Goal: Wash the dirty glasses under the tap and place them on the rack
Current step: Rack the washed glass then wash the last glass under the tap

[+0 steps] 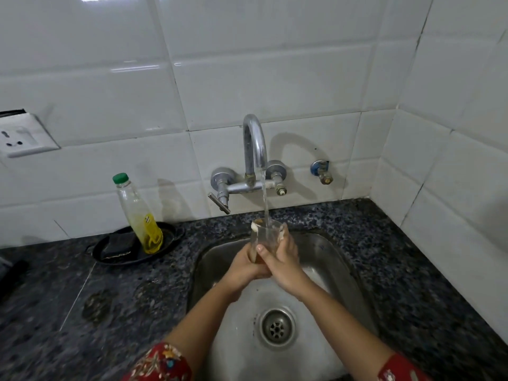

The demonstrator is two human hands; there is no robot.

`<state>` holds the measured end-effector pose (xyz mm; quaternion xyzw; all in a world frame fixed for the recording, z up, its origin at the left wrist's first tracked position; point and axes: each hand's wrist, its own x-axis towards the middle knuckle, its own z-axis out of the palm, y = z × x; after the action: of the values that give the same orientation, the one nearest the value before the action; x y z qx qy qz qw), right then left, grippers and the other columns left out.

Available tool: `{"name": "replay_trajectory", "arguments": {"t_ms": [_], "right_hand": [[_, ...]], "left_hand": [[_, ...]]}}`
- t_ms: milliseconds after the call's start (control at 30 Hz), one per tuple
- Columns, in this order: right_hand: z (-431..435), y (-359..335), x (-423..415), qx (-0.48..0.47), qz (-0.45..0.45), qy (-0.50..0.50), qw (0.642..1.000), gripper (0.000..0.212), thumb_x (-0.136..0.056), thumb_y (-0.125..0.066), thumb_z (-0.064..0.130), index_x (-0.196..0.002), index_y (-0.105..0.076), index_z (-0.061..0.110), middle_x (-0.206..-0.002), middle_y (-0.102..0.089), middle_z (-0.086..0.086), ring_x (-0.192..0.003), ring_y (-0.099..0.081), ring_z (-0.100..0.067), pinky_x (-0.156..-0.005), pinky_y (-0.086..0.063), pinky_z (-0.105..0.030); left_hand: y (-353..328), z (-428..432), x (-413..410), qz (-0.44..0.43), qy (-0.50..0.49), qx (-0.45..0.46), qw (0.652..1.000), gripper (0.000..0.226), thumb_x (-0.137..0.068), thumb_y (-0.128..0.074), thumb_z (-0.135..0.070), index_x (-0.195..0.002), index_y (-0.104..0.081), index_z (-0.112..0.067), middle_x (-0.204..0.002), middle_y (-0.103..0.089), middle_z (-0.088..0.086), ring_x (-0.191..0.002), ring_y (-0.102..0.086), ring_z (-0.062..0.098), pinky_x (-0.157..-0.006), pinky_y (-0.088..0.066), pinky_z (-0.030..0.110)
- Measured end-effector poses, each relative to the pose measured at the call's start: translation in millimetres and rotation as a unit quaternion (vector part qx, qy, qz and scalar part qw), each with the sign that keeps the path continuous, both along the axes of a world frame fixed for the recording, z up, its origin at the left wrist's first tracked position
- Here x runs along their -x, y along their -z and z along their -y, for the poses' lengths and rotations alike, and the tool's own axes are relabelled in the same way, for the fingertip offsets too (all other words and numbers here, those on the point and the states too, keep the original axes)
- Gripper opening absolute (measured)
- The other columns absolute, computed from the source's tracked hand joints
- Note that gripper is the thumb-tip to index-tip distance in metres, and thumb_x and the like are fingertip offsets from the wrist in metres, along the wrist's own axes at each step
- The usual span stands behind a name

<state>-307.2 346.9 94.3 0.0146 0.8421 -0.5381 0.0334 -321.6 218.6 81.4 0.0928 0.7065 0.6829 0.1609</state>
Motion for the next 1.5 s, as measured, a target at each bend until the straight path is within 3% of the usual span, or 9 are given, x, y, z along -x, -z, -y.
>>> {"name": "replay_trajectory", "arguments": {"t_ms": [167, 400, 600, 800, 1000, 1167, 1267, 1367, 1500], "right_hand": [[-16, -8, -7, -0.18, -0.239, -0.101, 0.949, 0.076, -0.091, -0.055, 0.034, -0.151, -0.009, 0.025, -0.156, -0.015, -0.003, -0.145, -0.009, -0.016, -0.12, -0.006, -0.036], [-44, -28, 45, -0.495, -0.282, -0.385, 0.726, 0.029, -0.088, -0.056, 0.017, -0.117, -0.059, 0.023, -0.123, -0.064, 0.0, -0.116, -0.057, -0.02, -0.107, -0.038, -0.041], [-13, -47, 50, -0.223, 0.077, -0.353, 0.906, 0.02, -0.09, -0.061, 0.018, -0.106, -0.071, 0.01, -0.091, -0.068, -0.009, -0.074, -0.057, -0.012, -0.08, -0.05, -0.037], [-29, -58, 46, -0.56, -0.243, -0.452, 0.65, 0.02, -0.093, -0.05, 0.017, -0.106, -0.065, 0.012, -0.107, -0.067, -0.01, -0.095, -0.064, -0.029, -0.085, -0.053, -0.04], [-8, -61, 51, -0.481, -0.014, -0.421, 0.769, 0.022, -0.086, -0.054, 0.011, -0.102, -0.067, 0.016, -0.105, -0.065, -0.005, -0.095, -0.06, -0.025, -0.086, -0.051, -0.04], [-20, -45, 48, -0.657, -0.29, -0.409, 0.563, 0.012, -0.083, -0.063, 0.011, -0.092, -0.07, 0.015, -0.102, -0.069, -0.002, -0.097, -0.064, -0.022, -0.09, -0.05, -0.033], [-7, -41, 41, -0.588, -0.05, -0.404, 0.699, 0.028, -0.088, -0.056, 0.014, -0.116, -0.062, 0.013, -0.123, -0.06, -0.007, -0.113, -0.057, -0.026, -0.092, -0.046, -0.033], [-12, -53, 44, -0.529, 0.011, -0.443, 0.724, 0.031, -0.089, -0.054, 0.013, -0.119, -0.06, 0.012, -0.126, -0.058, -0.008, -0.105, -0.053, -0.023, -0.083, -0.037, -0.027], [-23, -53, 39, -0.691, -0.213, -0.422, 0.547, 0.022, -0.091, -0.055, 0.012, -0.11, -0.065, 0.017, -0.119, -0.064, -0.003, -0.114, -0.056, -0.025, -0.101, -0.04, -0.036]], "left_hand": [[10, 19, 19, -0.015, -0.016, 0.041, 0.999, 0.053, -0.055, -0.07, 0.004, -0.107, -0.062, -0.005, -0.091, -0.068, 0.015, -0.083, -0.061, 0.027, -0.071, -0.052, 0.035], [15, 29, 32, -0.059, 0.007, 0.126, 0.99, 0.063, -0.051, -0.075, 0.008, -0.111, -0.061, -0.005, -0.102, -0.071, 0.01, -0.093, -0.067, 0.022, -0.079, -0.054, 0.033], [4, -1, 13, -0.159, -0.177, 0.245, 0.94, 0.037, -0.069, -0.079, -0.031, -0.097, -0.055, -0.03, -0.086, -0.066, -0.013, -0.08, -0.062, 0.001, -0.065, -0.043, 0.013], [-21, 20, 23, -0.188, 0.06, 0.169, 0.966, 0.047, -0.071, -0.082, -0.006, -0.112, -0.059, -0.002, -0.102, -0.063, -0.009, -0.091, -0.061, -0.015, -0.08, -0.042, 0.003], [-2, -3, 18, -0.197, -0.125, 0.211, 0.949, 0.048, -0.072, -0.077, 0.001, -0.112, -0.056, -0.015, -0.094, -0.062, -0.007, -0.083, -0.057, 0.004, -0.072, -0.047, 0.016], [0, 11, 28, -0.174, 0.035, 0.25, 0.952, 0.059, -0.067, -0.082, -0.004, -0.118, -0.056, -0.016, -0.108, -0.066, 0.002, -0.098, -0.064, 0.017, -0.082, -0.047, 0.018], [-1, -6, 15, -0.183, -0.09, 0.266, 0.942, 0.036, -0.074, -0.074, -0.032, -0.106, -0.058, -0.033, -0.1, -0.065, -0.013, -0.095, -0.064, 0.01, -0.083, -0.052, 0.027], [0, -6, 16, -0.166, -0.07, 0.27, 0.946, 0.043, -0.073, -0.075, -0.033, -0.112, -0.056, -0.031, -0.104, -0.066, -0.01, -0.098, -0.064, 0.01, -0.082, -0.052, 0.027], [1, 13, 26, -0.159, 0.087, 0.214, 0.96, 0.074, -0.065, -0.085, -0.005, -0.126, -0.05, -0.024, -0.124, -0.057, -0.009, -0.119, -0.055, 0.01, -0.1, -0.042, 0.016]]}}
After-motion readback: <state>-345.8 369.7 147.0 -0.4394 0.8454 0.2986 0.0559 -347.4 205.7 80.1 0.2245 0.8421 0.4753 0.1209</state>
